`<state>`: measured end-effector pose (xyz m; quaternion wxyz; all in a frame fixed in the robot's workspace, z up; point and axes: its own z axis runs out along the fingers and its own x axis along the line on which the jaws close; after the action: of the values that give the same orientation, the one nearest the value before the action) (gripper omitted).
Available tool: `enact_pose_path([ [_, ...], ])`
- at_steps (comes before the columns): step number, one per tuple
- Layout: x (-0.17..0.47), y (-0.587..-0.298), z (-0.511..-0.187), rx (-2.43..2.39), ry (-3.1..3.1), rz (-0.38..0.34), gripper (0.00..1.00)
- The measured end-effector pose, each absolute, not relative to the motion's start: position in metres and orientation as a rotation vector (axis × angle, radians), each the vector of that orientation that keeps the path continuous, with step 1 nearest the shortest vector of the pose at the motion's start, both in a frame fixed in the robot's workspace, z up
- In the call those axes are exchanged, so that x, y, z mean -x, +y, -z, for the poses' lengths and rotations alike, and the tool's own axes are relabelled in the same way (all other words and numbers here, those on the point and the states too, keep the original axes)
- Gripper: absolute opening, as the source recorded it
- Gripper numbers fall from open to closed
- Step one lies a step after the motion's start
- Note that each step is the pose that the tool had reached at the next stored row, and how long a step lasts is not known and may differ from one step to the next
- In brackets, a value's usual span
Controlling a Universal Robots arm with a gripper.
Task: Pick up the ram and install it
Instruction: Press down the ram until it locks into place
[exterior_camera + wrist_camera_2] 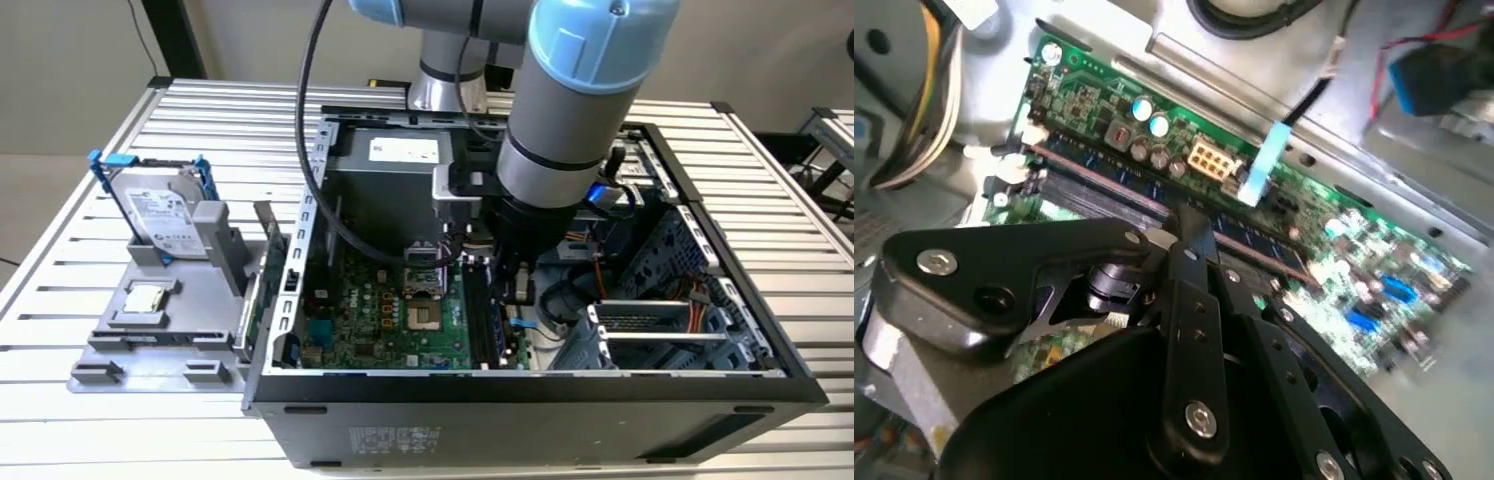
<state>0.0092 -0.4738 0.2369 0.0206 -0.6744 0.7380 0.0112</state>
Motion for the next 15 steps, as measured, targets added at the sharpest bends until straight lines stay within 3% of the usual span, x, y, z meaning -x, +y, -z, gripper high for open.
enact_pose_path([
  [15, -0.009, -0.474, -0.289, 2.092, 2.289, -0.034, 0.00],
])
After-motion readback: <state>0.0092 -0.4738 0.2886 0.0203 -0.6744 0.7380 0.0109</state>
